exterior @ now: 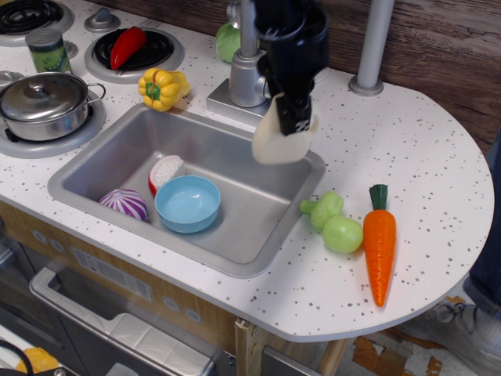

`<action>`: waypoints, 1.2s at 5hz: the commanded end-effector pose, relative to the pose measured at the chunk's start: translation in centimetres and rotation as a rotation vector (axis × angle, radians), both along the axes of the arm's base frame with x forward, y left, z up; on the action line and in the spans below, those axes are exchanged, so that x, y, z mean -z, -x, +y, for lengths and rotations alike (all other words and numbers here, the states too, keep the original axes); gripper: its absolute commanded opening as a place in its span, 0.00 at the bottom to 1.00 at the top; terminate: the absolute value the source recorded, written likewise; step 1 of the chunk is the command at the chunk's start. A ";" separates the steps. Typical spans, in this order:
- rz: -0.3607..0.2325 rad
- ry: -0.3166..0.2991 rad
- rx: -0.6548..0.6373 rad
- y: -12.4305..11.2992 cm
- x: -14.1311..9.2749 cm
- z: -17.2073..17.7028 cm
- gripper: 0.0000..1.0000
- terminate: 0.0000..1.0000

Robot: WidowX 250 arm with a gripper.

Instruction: Put detergent in sink

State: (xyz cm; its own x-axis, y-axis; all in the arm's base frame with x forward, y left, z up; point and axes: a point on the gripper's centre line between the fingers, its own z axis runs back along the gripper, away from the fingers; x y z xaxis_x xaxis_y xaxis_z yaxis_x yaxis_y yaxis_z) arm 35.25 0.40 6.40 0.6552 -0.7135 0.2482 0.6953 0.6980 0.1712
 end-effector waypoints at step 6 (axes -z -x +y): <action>-0.209 0.171 -0.119 0.3 9.1 0.7 1.00 1.00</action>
